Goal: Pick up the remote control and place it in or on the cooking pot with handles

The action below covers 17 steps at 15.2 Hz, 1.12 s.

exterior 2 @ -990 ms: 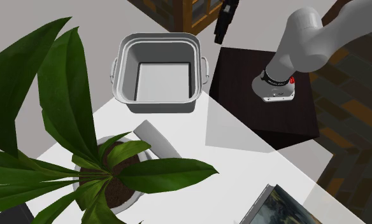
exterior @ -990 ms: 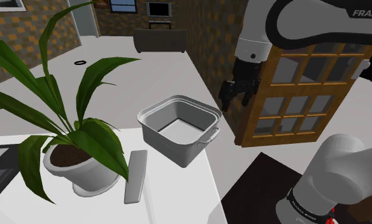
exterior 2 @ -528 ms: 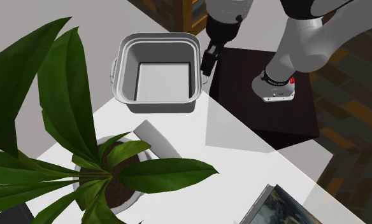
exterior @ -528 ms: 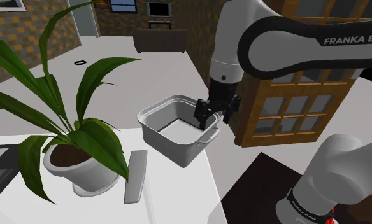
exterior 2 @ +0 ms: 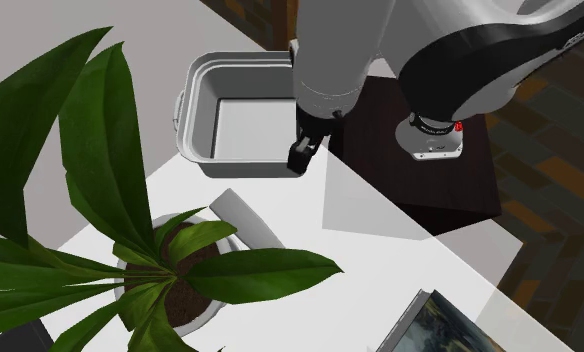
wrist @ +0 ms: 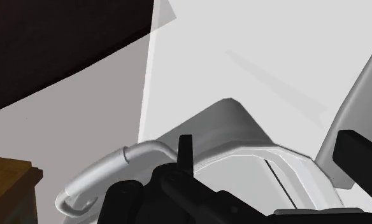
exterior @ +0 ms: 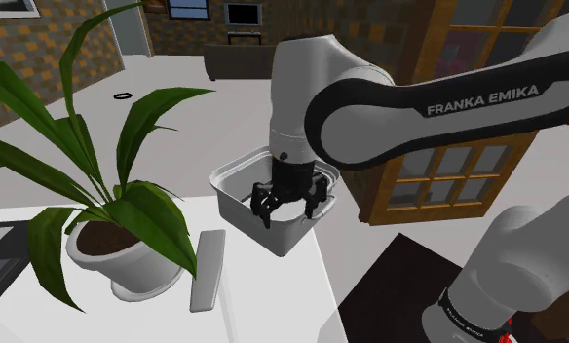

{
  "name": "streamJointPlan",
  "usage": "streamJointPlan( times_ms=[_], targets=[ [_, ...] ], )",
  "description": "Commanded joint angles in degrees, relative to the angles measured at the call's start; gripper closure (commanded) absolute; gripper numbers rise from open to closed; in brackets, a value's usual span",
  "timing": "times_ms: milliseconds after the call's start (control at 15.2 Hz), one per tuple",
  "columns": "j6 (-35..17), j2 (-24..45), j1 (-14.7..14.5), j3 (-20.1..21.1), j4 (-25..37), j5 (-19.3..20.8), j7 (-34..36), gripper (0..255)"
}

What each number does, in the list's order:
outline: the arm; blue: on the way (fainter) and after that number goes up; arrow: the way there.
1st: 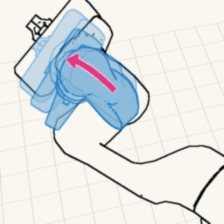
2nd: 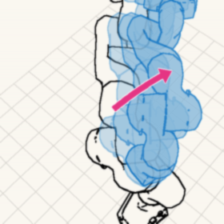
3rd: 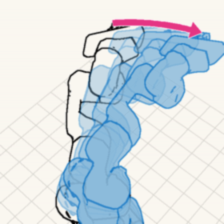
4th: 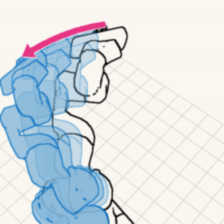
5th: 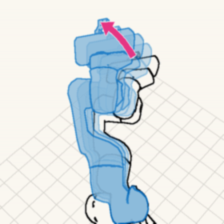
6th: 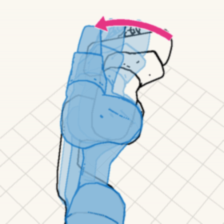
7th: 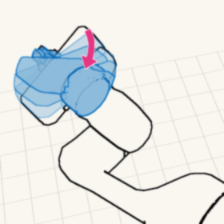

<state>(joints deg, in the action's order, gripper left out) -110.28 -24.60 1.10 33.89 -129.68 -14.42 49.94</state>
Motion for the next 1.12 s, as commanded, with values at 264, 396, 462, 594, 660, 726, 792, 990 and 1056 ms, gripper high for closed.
streamJointPlan(
  times_ms=[264, 396, 462, 594, 660, 726, 792, 990, 1056],
  targets=[
    [-5.36, 13.51, 2.90, 9.97, 6.95, 6.69, 14.61, 0],
    [-6.58, 19.47, 3.49, 12.91, 10.09, 11.24, 20.55, 0],
    [-6.96, 22.71, 3.50, 14.13, 11.81, 13.96, 23.73, 0],
    [-7.18, 29.53, 2.36, 15.48, 15.61, 19.91, 30.18, 0],
    [-7.00, 32.92, 1.15, 15.50, 17.69, 22.86, 33.25, 0],
    [-6.66, 36.22, -0.35, 15.19, 19.88, 25.65, 36.10, 0],
    [-6.19, 39.40, -2.01, 14.69, 22.18, 28.22, 38.70, 0],
    [-4.83, 46.07, -6.73, 12.38, 27.89, 32.92, 43.54, 0],
    [-5.47, 46.37, -6.84, 12.18, 27.47, 33.19, 43.71, 0]
  ],
)
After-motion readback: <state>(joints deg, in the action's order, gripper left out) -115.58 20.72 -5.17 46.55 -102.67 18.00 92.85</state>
